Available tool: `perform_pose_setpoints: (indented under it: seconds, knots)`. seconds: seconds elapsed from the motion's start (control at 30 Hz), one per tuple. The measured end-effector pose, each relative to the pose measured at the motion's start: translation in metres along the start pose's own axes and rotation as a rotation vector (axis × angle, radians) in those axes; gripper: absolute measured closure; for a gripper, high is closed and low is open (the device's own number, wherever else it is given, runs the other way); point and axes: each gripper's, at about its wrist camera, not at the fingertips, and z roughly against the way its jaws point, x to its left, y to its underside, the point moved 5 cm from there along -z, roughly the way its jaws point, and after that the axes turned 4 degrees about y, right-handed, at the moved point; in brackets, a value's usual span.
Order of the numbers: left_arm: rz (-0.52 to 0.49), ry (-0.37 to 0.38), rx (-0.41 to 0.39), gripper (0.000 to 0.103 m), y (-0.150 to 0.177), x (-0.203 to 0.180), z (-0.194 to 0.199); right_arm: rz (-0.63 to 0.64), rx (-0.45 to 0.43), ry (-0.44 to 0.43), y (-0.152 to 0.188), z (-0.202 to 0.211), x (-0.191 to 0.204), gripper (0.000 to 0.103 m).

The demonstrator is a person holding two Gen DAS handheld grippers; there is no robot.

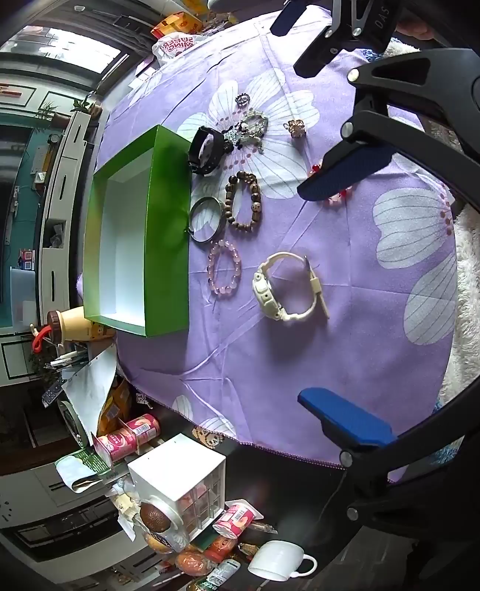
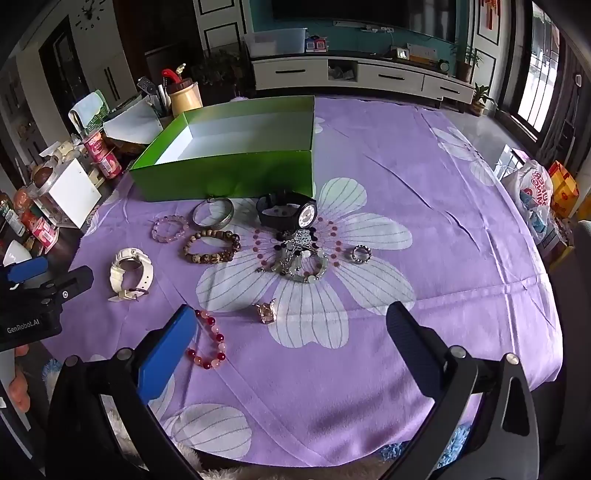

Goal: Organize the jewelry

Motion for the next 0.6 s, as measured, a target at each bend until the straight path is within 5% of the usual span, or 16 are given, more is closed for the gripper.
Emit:
perform_pose_setpoints:
  seconds: [0.6]
  knots:
    - [-0.008, -0.007, -0.007, 0.002, -0.0016, -0.0004, -0.0017, -0.008, 0.0, 0.007, -0.0041, -0.0015, -0.0021, 0.001]
